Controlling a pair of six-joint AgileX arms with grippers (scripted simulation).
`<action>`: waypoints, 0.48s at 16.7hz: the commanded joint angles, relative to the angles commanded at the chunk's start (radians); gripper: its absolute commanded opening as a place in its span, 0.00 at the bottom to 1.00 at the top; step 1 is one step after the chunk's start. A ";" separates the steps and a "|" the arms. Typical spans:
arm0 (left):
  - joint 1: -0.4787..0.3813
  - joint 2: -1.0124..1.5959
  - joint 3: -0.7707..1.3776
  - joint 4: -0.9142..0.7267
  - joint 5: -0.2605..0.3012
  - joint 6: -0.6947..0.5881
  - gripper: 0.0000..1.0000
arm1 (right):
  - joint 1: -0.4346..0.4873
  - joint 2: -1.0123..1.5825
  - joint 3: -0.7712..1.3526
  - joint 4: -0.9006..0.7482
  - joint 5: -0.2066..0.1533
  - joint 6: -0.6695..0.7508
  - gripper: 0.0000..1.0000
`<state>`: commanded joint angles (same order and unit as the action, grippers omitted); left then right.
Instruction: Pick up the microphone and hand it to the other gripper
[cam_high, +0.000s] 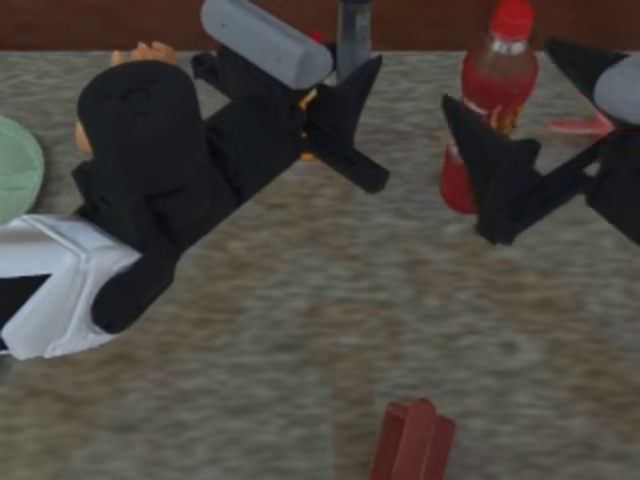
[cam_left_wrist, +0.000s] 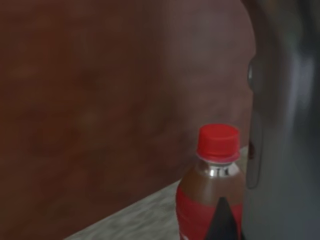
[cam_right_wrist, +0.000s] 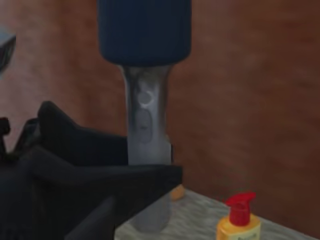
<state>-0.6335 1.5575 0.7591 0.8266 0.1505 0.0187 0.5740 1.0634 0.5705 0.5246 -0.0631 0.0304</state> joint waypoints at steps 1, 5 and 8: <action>0.000 0.000 0.000 0.000 0.000 0.000 0.00 | 0.027 0.048 0.025 0.023 -0.003 0.001 1.00; 0.000 0.000 0.000 0.000 0.000 0.000 0.00 | 0.083 0.147 0.072 0.065 -0.009 0.002 1.00; 0.000 0.000 0.000 0.000 0.000 0.000 0.00 | 0.084 0.148 0.073 0.066 -0.009 0.002 1.00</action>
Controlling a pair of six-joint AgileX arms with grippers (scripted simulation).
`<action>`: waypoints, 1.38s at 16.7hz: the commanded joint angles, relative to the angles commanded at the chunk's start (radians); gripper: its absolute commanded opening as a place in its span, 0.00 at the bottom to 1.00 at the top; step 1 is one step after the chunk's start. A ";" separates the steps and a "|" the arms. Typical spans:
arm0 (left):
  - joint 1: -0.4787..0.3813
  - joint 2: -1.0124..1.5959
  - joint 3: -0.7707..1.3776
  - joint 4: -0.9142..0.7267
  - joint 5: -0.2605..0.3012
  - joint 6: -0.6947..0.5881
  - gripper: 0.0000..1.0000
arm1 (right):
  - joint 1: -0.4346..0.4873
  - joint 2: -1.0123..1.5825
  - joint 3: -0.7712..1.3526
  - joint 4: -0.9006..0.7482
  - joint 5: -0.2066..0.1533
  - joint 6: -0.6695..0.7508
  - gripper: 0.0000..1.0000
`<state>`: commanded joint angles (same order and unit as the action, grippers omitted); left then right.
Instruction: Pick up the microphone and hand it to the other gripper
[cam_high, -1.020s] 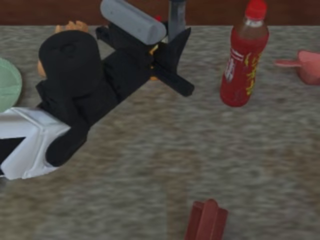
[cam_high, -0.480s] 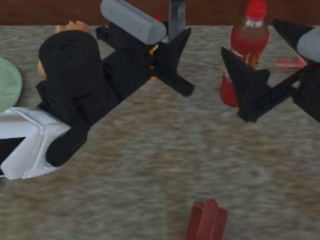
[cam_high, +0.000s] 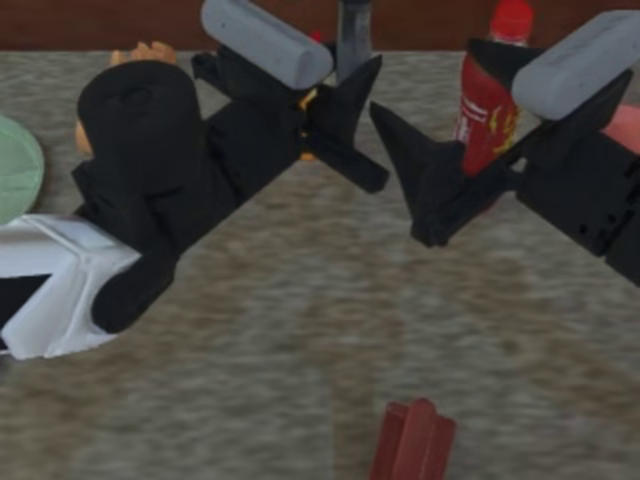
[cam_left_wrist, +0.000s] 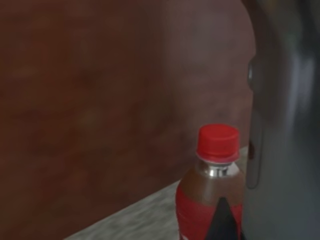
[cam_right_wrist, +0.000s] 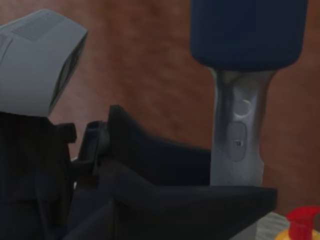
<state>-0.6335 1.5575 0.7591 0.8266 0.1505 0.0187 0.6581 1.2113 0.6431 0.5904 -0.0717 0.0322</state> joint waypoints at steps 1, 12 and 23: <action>0.000 0.000 0.000 0.000 0.000 0.000 0.00 | -0.004 -0.003 -0.005 -0.002 0.000 0.000 1.00; 0.000 0.000 0.000 0.000 0.000 0.000 0.00 | 0.018 0.388 0.328 0.058 0.025 0.000 1.00; 0.000 0.000 0.000 0.000 0.000 0.000 0.00 | 0.019 0.406 0.345 0.061 0.026 0.000 0.55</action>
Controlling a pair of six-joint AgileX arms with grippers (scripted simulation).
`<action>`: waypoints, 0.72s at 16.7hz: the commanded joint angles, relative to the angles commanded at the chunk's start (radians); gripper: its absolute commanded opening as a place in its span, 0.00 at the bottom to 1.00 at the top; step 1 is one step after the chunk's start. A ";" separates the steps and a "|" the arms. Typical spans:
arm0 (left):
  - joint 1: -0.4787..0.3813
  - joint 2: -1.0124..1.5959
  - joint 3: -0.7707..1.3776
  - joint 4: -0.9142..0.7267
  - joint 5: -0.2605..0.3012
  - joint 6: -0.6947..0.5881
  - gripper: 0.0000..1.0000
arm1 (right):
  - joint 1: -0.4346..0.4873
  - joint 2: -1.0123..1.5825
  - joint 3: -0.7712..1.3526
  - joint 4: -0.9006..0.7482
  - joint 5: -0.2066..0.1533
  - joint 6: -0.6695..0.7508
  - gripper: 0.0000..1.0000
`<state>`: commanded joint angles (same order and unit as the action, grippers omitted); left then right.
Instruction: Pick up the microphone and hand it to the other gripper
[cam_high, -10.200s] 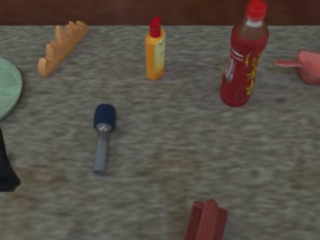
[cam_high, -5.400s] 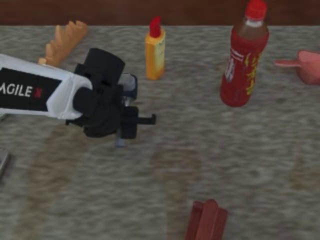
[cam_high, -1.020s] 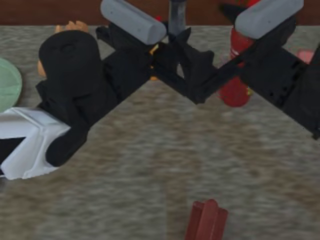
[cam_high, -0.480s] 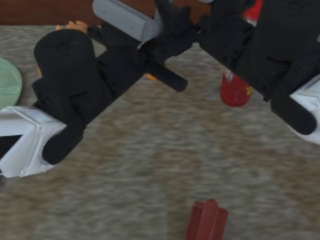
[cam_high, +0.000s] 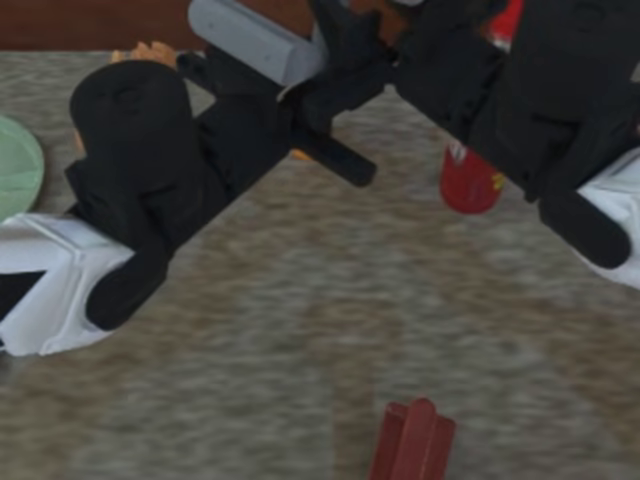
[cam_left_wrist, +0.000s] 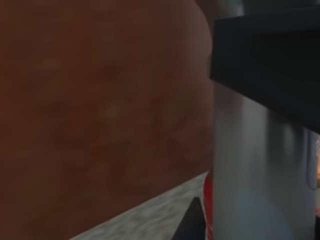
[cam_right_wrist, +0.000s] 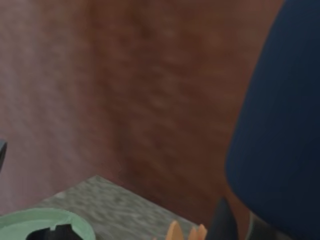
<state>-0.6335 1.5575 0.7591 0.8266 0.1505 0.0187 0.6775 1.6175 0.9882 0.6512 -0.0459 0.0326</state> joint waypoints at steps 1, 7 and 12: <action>0.000 0.000 0.000 0.000 0.000 0.000 0.00 | 0.000 0.000 0.000 0.000 0.000 0.000 0.47; 0.000 0.000 0.000 0.000 0.000 0.000 0.00 | 0.000 0.000 0.000 0.000 0.000 0.000 0.02; 0.000 0.000 0.000 0.000 0.000 0.000 0.00 | 0.000 0.000 0.000 0.000 0.000 0.000 0.00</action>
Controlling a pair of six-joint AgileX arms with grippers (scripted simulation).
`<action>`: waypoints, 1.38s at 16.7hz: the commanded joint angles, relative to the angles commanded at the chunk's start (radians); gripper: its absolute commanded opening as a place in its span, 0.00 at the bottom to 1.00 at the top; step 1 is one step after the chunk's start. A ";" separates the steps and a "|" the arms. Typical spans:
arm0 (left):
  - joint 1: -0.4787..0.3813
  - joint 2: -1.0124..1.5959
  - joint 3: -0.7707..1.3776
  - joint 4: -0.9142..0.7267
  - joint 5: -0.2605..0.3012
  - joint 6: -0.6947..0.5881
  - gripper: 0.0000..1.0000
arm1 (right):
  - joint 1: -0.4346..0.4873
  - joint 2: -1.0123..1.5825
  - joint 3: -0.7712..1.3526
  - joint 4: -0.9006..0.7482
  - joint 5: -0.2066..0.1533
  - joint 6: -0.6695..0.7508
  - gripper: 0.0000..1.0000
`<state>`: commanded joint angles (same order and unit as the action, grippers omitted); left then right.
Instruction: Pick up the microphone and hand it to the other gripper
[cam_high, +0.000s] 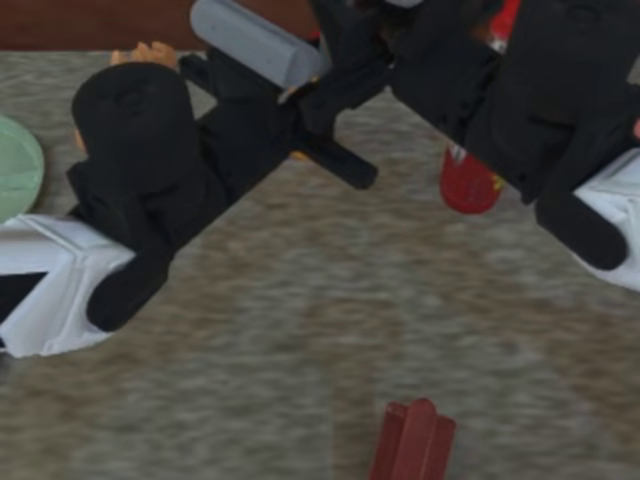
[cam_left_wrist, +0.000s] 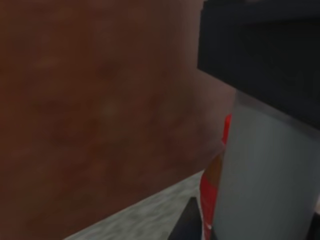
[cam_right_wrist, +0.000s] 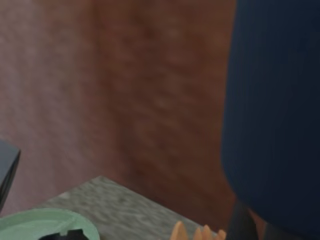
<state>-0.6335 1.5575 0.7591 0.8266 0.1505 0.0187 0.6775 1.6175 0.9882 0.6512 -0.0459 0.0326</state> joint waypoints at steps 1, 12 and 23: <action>0.000 0.000 0.000 0.000 0.000 0.000 0.00 | 0.000 0.000 0.000 0.000 0.000 0.000 0.00; 0.000 0.000 0.000 0.000 0.000 0.000 0.60 | 0.000 0.000 0.000 0.000 0.000 0.000 0.00; 0.000 0.000 0.000 0.000 0.000 0.000 1.00 | 0.000 0.000 0.000 0.000 0.000 0.000 0.00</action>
<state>-0.6335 1.5575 0.7591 0.8266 0.1505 0.0187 0.6775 1.6175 0.9882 0.6512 -0.0459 0.0326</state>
